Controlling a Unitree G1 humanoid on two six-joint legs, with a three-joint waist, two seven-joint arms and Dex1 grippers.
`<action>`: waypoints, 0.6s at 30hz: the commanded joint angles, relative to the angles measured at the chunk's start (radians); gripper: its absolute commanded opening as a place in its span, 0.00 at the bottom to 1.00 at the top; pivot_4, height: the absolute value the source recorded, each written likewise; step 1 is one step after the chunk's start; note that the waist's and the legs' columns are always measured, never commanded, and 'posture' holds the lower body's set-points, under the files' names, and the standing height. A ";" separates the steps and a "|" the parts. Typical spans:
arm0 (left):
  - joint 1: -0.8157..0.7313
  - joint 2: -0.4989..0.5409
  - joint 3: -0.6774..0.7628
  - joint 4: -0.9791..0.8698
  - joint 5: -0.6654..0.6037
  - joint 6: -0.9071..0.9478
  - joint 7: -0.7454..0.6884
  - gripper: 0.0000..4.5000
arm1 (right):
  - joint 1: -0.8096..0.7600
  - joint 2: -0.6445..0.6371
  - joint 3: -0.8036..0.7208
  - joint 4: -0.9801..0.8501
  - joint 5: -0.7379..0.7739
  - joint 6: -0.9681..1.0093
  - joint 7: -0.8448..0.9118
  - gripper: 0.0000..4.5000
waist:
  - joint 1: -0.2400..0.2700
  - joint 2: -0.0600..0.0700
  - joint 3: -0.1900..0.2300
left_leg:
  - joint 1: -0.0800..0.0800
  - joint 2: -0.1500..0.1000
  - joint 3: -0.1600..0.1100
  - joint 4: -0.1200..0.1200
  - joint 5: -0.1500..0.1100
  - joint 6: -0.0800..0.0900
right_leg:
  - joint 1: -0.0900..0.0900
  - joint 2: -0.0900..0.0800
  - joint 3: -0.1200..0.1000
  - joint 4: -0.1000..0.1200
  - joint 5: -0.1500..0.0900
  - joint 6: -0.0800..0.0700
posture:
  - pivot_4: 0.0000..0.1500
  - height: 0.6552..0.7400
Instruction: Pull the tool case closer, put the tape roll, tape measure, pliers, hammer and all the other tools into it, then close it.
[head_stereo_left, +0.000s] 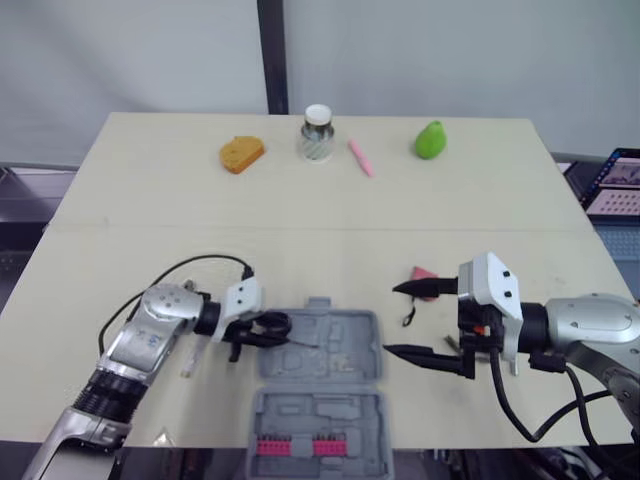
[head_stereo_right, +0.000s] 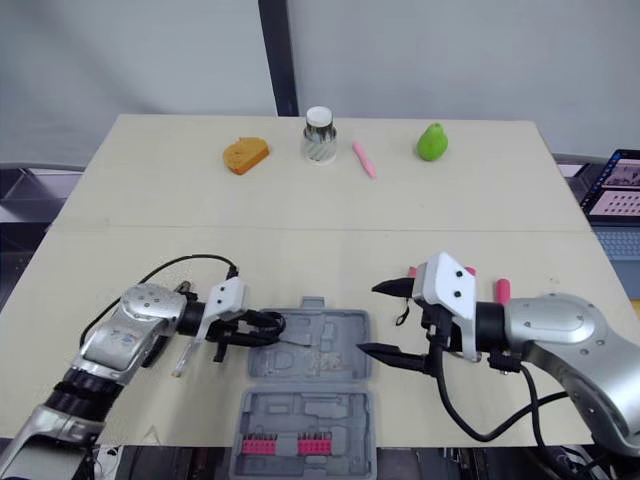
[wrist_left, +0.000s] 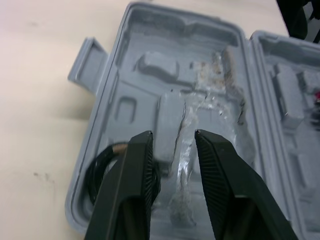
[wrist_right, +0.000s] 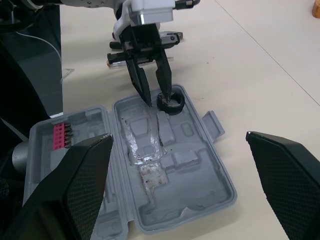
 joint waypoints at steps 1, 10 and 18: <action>0.012 0.028 0.040 -0.077 -0.039 0.038 0.003 0.35 | 0.002 0.003 -0.019 -0.035 0.025 -0.012 -0.009 1.00 | 0.000 0.000 0.000 | 0.000 0.000 0.000 0.000 0.000 0.000 | 0.000 0.000 0.000 0.000 0.000 0.000 | 1.00 1.00; 0.058 -0.061 0.118 0.064 -0.057 -0.043 0.111 0.06 | 0.005 0.000 -0.019 -0.019 0.021 -0.026 0.003 1.00 | 0.001 0.000 0.000 | 0.000 0.000 0.000 0.000 0.000 0.000 | 0.000 0.000 0.000 0.000 0.000 0.000 | 1.00 1.00; 0.120 -0.116 0.142 0.078 -0.071 -0.070 0.161 0.01 | 0.011 -0.009 -0.026 -0.009 0.020 -0.032 0.011 1.00 | 0.003 0.000 0.000 | 0.000 0.000 -0.001 0.001 0.000 0.000 | 0.001 0.000 0.000 0.000 0.000 0.000 | 1.00 1.00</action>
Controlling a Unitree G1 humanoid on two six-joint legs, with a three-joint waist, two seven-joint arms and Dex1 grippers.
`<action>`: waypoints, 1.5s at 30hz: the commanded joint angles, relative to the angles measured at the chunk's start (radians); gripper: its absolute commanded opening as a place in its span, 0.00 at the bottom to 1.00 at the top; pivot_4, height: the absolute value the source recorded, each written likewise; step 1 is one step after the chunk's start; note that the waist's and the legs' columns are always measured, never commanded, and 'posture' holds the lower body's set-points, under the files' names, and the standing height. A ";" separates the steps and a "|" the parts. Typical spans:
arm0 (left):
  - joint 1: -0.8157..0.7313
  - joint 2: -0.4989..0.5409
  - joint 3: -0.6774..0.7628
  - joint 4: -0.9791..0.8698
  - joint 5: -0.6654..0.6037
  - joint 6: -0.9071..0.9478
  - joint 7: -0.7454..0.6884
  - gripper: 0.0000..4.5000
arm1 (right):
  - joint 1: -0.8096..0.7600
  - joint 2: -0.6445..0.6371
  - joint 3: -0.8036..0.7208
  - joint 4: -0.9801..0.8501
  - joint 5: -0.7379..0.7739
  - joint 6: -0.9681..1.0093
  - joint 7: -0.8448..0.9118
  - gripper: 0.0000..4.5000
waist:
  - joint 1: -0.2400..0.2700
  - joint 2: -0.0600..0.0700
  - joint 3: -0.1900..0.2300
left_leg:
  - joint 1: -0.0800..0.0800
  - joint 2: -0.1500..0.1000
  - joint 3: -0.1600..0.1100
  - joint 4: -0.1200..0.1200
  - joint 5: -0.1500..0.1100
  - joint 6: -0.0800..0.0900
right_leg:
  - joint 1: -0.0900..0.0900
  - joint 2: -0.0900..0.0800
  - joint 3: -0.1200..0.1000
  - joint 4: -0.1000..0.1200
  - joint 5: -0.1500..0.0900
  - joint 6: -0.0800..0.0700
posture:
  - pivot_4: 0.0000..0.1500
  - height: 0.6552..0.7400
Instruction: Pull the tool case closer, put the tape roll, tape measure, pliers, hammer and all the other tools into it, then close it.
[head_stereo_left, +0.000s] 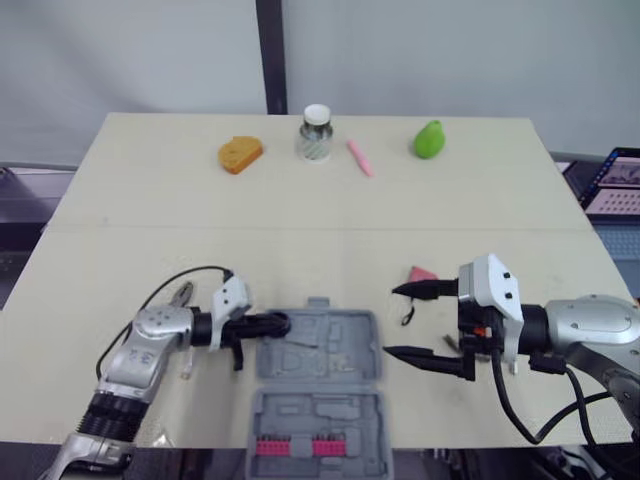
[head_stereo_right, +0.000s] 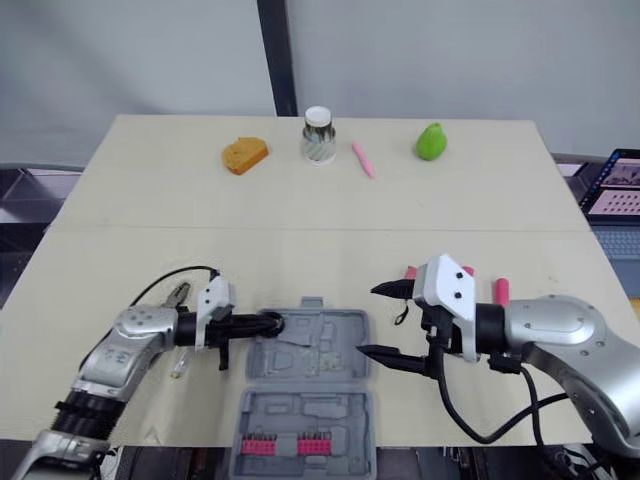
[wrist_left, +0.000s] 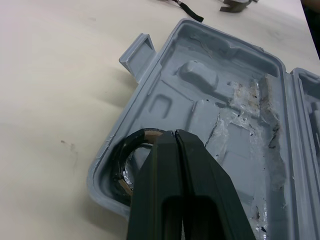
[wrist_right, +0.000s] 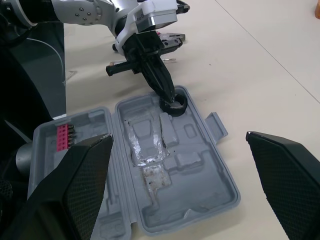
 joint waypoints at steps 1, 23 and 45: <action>0.009 -0.018 0.030 -0.006 -0.017 -0.036 0.029 0.01 | 0.004 -0.010 -0.026 -0.009 0.011 -0.017 0.012 1.00 | 0.000 0.000 0.000 | 0.000 0.000 0.000 0.000 0.000 0.000 | 0.000 0.000 0.000 0.000 0.000 0.000 | 1.00 1.00; 0.017 -0.047 0.027 -0.026 -0.021 -0.018 0.057 0.46 | -0.005 -0.004 -0.012 -0.003 0.010 -0.017 0.009 1.00 | -0.003 0.000 0.000 | 0.000 0.000 0.000 0.000 0.000 0.000 | 0.000 0.000 0.000 0.000 0.000 0.000 | 1.00 1.00; 0.018 -0.043 0.027 -0.037 -0.020 -0.017 0.065 0.28 | -0.037 0.002 0.008 0.001 0.011 -0.010 -0.006 1.00 | -0.002 0.000 0.000 | 0.000 0.000 0.000 0.000 0.000 0.000 | 0.000 0.000 0.000 0.000 0.000 0.000 | 1.00 1.00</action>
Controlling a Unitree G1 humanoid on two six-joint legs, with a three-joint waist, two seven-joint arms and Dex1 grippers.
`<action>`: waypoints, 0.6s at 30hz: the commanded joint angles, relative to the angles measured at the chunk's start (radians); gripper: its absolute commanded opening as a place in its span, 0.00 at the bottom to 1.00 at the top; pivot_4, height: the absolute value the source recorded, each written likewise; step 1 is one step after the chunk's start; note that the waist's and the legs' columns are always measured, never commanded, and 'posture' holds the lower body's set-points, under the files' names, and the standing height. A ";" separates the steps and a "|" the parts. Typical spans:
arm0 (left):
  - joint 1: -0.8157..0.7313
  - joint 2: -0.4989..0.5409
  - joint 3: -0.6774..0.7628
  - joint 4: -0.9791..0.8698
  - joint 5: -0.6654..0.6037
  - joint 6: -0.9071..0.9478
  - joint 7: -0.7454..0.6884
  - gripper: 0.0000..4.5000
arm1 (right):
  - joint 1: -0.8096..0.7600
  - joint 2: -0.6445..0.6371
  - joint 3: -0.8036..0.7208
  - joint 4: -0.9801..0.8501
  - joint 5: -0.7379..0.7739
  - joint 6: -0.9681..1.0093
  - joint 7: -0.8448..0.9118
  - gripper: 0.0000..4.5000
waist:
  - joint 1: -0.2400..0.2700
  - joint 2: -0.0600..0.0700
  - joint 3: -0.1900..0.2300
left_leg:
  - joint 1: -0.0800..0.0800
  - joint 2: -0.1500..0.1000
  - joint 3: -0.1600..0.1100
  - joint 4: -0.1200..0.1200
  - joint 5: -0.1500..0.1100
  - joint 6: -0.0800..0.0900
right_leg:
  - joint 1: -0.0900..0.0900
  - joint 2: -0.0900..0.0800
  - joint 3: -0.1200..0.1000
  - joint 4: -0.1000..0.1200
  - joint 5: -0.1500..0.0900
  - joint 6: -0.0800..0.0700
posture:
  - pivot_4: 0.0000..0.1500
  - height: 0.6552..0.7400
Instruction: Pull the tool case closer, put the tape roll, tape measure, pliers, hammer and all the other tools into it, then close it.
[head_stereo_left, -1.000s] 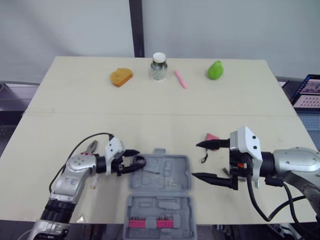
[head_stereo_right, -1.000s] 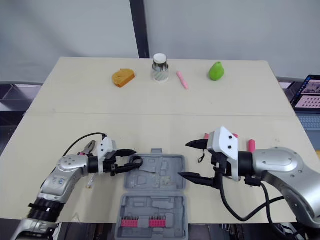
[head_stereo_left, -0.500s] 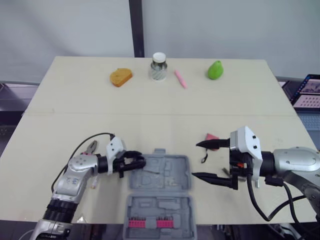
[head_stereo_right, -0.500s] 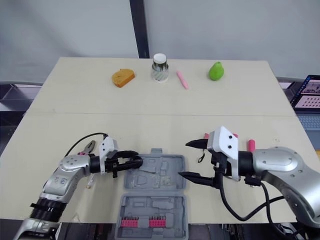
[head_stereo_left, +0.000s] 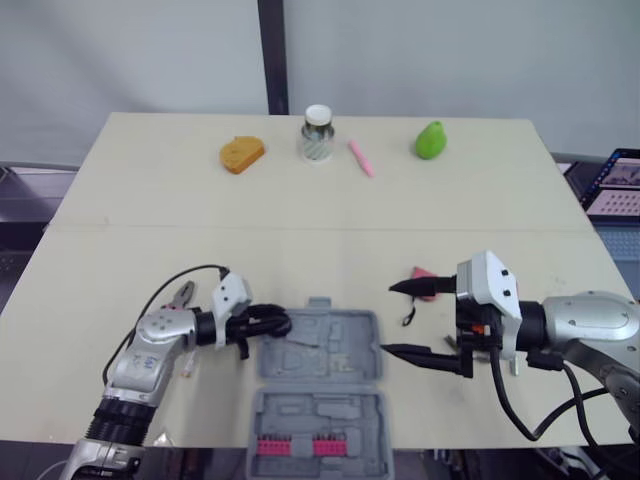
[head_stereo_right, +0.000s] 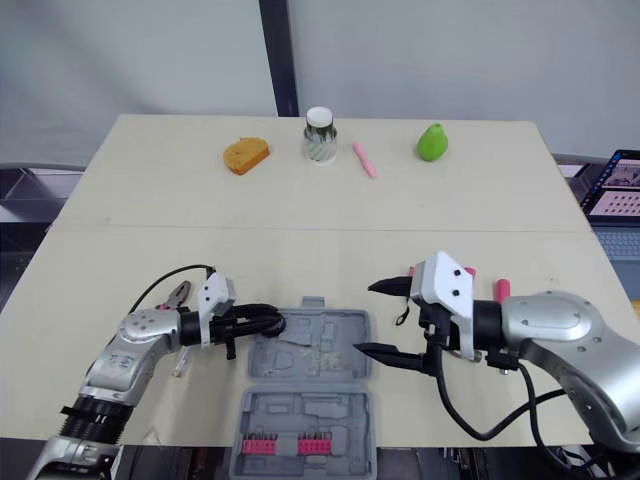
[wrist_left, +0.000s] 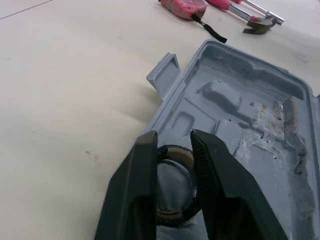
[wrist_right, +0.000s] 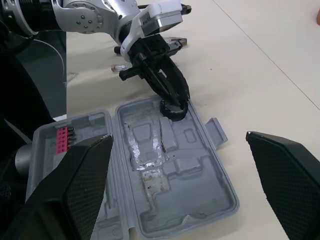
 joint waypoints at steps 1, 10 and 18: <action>0.004 0.008 0.002 -0.036 -0.011 -0.002 -0.001 0.28 | -0.010 0.002 -0.012 -0.009 0.012 -0.006 -0.008 1.00 | 0.000 0.000 0.000 | 0.000 0.000 0.000 0.000 0.000 0.000 | 0.000 0.000 0.000 0.000 0.000 0.000 | 1.00 1.00; 0.024 0.009 -0.034 -0.002 0.044 -0.058 0.007 0.28 | -0.010 0.003 -0.012 -0.007 0.012 -0.007 -0.007 1.00 | 0.000 0.000 0.000 | 0.000 0.000 0.000 0.000 0.000 0.000 | 0.000 0.000 0.000 0.000 0.000 0.000 | 1.00 1.00; 0.006 0.000 -0.048 0.055 0.084 -0.125 0.030 0.28 | -0.004 0.003 -0.014 -0.010 0.011 -0.009 -0.006 1.00 | 0.000 0.000 0.000 | 0.000 0.000 0.000 0.000 0.000 0.000 | 0.000 0.000 0.000 0.000 0.000 0.000 | 1.00 1.00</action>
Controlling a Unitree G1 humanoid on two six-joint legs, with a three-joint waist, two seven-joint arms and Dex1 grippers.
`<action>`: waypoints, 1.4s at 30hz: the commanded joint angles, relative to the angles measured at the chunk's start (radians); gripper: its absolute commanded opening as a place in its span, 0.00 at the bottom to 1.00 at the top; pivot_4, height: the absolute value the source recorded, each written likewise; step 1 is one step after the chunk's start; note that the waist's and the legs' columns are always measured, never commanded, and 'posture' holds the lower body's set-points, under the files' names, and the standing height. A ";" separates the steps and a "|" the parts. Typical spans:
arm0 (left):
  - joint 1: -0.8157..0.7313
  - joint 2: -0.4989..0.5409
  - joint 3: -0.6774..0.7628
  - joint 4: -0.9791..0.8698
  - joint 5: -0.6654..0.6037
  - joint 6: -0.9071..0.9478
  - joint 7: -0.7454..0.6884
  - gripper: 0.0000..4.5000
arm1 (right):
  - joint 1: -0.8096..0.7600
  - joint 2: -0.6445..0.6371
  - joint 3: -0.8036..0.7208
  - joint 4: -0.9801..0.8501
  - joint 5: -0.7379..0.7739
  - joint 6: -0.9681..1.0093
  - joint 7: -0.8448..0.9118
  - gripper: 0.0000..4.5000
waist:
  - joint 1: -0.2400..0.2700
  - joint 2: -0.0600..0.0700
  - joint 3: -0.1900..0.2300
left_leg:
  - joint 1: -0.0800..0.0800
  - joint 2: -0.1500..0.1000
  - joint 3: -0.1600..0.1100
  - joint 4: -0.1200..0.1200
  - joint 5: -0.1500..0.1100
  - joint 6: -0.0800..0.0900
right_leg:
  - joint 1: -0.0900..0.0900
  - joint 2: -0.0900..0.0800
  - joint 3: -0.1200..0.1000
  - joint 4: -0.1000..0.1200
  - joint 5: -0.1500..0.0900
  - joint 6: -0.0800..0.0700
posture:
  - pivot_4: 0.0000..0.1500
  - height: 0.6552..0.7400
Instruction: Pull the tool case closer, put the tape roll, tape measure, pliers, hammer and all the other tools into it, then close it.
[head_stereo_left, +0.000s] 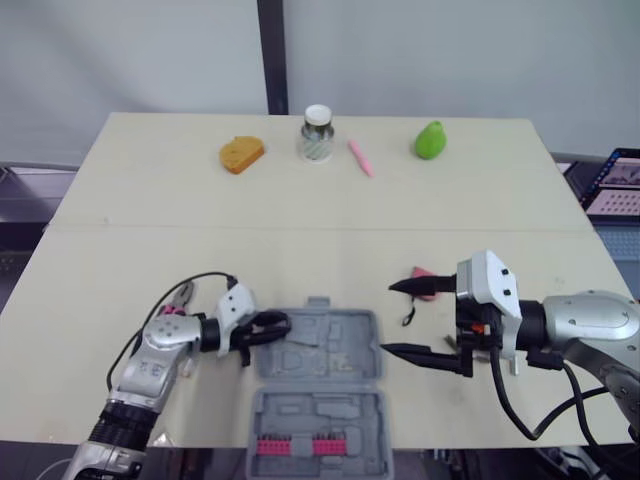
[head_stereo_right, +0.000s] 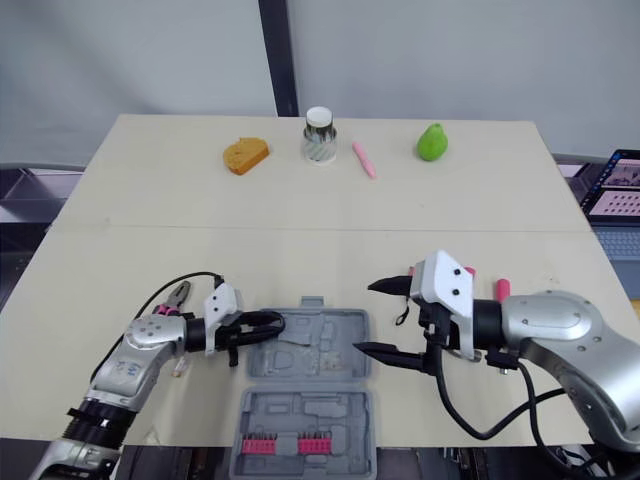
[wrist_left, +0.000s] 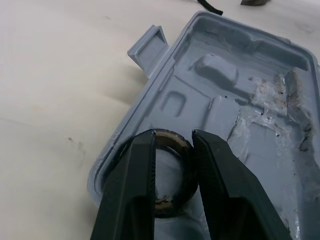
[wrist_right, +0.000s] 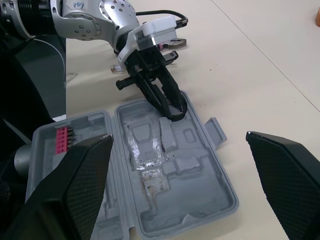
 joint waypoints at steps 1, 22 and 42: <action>-0.011 -0.004 0.004 0.020 0.010 -0.032 0.017 0.28 | -0.001 0.003 -0.014 -0.010 0.011 -0.009 -0.006 1.00 | 0.000 0.000 0.000 | 0.000 0.000 0.000 0.000 0.000 0.000 | 0.000 0.000 0.000 0.000 0.000 0.000 | 1.00 1.00; -0.033 0.015 0.045 -0.024 -0.087 0.038 -0.021 0.28 | 0.007 0.005 -0.020 -0.016 0.016 -0.011 -0.009 1.00 | -0.001 0.000 0.000 | 0.000 0.000 0.000 0.000 0.000 0.000 | 0.000 0.000 0.000 0.000 0.000 0.000 | 1.00 1.00; -0.013 0.020 -0.023 0.138 0.052 -0.166 -0.009 0.28 | 0.000 -0.005 -0.029 -0.008 0.017 -0.003 -0.007 1.00 | -0.001 0.000 0.000 | 0.000 0.000 0.000 0.000 0.000 0.000 | 0.000 0.000 0.000 0.000 0.000 0.000 | 1.00 1.00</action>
